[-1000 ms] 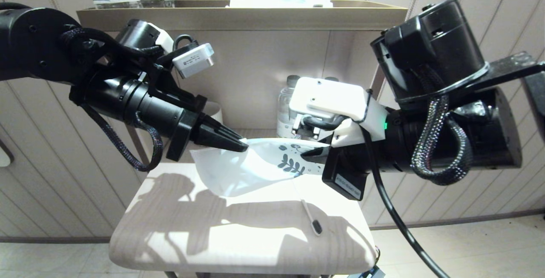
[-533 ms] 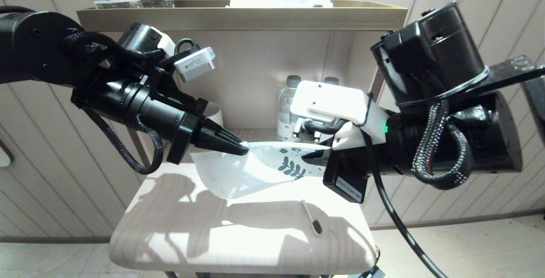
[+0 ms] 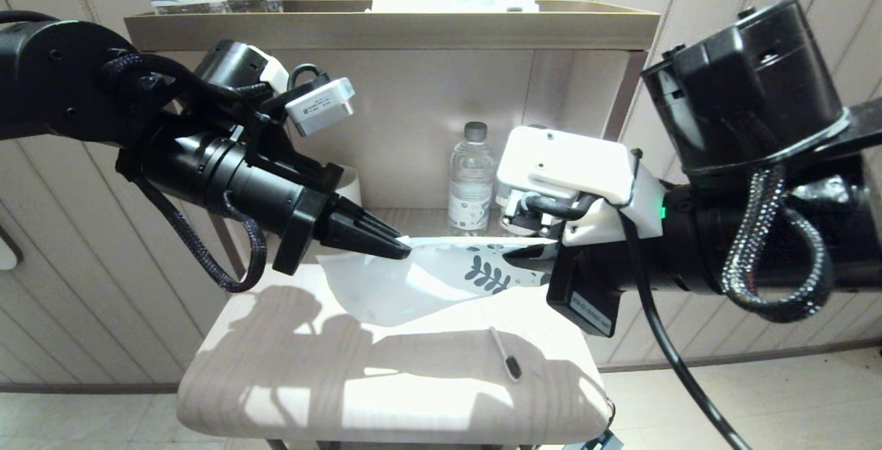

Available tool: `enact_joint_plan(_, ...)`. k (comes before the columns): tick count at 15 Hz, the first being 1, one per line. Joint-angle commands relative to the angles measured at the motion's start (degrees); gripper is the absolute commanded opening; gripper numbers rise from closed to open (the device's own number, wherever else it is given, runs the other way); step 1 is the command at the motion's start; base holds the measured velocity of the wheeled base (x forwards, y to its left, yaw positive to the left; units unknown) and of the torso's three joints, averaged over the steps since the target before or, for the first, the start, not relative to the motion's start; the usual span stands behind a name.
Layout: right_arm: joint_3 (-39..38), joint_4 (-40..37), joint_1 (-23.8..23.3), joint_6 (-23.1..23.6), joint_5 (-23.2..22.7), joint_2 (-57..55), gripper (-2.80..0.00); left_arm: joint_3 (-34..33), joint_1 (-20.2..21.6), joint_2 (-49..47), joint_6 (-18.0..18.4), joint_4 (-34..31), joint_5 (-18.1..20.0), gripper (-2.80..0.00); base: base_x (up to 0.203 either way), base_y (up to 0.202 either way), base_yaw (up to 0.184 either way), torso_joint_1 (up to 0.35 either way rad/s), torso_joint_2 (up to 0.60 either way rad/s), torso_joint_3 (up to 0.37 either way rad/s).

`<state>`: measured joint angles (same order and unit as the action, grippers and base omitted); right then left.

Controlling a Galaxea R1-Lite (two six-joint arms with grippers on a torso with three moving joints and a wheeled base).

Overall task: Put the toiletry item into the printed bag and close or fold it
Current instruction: Open the storage bag

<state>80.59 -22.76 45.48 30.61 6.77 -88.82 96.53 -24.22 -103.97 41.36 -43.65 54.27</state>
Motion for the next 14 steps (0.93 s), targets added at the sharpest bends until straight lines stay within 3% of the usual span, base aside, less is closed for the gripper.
enact_joint_plan(1,-0.37,-0.44,-0.42,0.15,0.26,1.69,-2.80,-0.11,0.05,0.18,0.21,-0.38,0.07,-2.80,0.000,0.000,0.000,0.000,0.00,0.000)
enact_joint_plan(14,-3.85,-0.44,-4.06,0.24,-0.18,6.73,-2.80,-3.02,0.77,1.48,1.26,-0.25,-0.04,-2.80,0.000,0.000,0.000,0.000,0.00,0.000)
